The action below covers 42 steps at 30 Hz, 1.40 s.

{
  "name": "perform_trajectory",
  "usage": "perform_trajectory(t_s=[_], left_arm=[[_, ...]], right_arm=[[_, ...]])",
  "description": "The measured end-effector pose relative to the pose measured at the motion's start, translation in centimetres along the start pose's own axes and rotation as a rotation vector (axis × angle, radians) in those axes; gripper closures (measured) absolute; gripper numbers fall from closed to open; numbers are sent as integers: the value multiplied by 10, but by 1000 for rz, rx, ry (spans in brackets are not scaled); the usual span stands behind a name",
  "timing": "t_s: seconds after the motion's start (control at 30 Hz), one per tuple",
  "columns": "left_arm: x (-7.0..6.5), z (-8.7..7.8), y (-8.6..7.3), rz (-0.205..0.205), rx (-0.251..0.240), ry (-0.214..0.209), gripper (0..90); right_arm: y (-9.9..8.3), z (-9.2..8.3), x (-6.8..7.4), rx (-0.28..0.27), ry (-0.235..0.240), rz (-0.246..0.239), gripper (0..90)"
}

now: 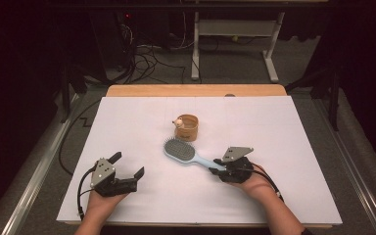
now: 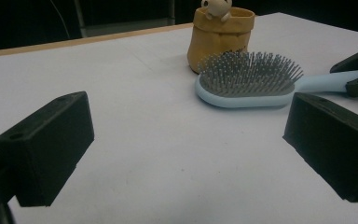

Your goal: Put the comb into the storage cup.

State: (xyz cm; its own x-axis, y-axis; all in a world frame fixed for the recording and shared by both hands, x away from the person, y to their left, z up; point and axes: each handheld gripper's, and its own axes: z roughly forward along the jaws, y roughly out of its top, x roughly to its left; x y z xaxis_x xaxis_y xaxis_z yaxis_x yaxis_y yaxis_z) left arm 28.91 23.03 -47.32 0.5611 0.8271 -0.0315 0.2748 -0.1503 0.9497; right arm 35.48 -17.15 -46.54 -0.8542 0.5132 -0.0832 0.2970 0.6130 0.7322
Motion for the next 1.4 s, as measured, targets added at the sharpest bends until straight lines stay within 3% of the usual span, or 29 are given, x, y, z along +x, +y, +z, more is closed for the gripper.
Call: perform_trajectory(t_s=[0.97, 1.37, 1.4], left_arm=[[3, -2, 1, -31, -6, -4, 6], [1, -1, 1, -20, 2, -12, 2], [1, -2, 2, -20, -2, -12, 2]], right_arm=[[-56, -71, 17, -8, -74, 59, 627], [-66, -75, 17, 3, -89, 81, 619], [-66, -75, 17, -1, -96, 84, 588]])
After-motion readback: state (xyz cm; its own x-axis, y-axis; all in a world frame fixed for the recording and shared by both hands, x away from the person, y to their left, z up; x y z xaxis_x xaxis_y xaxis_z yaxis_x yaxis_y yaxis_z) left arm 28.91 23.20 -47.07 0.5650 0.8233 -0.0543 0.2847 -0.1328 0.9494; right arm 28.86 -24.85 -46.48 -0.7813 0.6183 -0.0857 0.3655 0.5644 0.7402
